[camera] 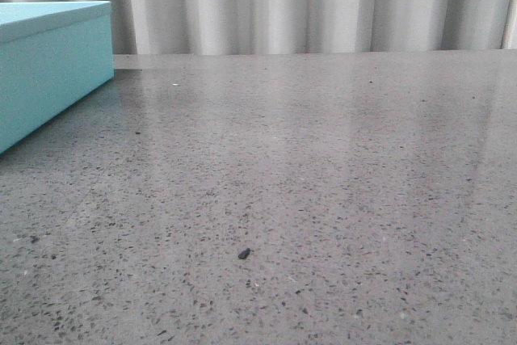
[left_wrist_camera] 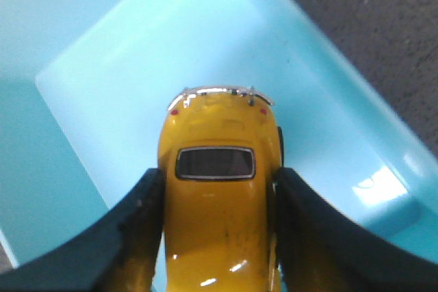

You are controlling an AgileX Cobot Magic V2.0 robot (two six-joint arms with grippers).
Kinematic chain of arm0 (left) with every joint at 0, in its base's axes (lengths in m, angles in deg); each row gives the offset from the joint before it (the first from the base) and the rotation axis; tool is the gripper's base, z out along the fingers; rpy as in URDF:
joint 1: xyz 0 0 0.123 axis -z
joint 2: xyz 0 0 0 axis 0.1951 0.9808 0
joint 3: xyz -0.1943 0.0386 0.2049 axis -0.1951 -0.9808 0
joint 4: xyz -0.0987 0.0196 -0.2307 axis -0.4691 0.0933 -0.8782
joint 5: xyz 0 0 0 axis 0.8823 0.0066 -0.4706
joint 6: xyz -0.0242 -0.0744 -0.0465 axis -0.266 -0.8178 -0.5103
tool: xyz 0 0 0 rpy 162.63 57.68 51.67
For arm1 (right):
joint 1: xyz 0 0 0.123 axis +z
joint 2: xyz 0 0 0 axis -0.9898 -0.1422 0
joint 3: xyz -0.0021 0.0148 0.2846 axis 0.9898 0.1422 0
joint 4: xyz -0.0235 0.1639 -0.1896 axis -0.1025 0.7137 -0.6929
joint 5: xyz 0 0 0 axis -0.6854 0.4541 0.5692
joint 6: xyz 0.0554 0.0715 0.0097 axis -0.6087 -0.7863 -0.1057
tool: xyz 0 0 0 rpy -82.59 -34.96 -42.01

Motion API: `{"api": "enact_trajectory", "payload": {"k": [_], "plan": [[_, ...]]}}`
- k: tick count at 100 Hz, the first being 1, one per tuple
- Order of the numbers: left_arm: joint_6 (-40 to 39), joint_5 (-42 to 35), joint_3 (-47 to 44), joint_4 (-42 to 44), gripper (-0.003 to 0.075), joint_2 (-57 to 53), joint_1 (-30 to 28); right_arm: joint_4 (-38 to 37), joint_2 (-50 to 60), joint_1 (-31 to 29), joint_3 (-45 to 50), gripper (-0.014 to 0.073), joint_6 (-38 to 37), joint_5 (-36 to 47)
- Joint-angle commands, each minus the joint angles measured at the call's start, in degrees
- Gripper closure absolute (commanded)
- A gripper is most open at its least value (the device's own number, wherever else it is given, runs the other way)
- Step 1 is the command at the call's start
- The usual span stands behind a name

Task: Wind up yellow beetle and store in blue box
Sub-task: 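Lift the car with the left gripper and lower it into the blue box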

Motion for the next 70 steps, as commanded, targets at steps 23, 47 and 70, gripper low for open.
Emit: {"api": "enact_trajectory", "payload": {"k": [23, 47, 70], "plan": [[-1.0, -1.4, -4.8, -2.9, 0.0618, 3.2, -6.7, -0.1, 0.4, -0.1, -1.3, 0.0635, 0.3, 4.0], [-1.0, -4.2, -4.9, -4.3, 0.0618, 8.1, -6.6, -0.1, 0.4, -0.1, -1.3, 0.0635, 0.3, 4.0], [-1.0, -4.5, -4.9, -6.5, 0.0614, 11.0, -6.6, -0.1, 0.4, -0.1, -1.3, 0.0635, 0.3, 4.7]]}}
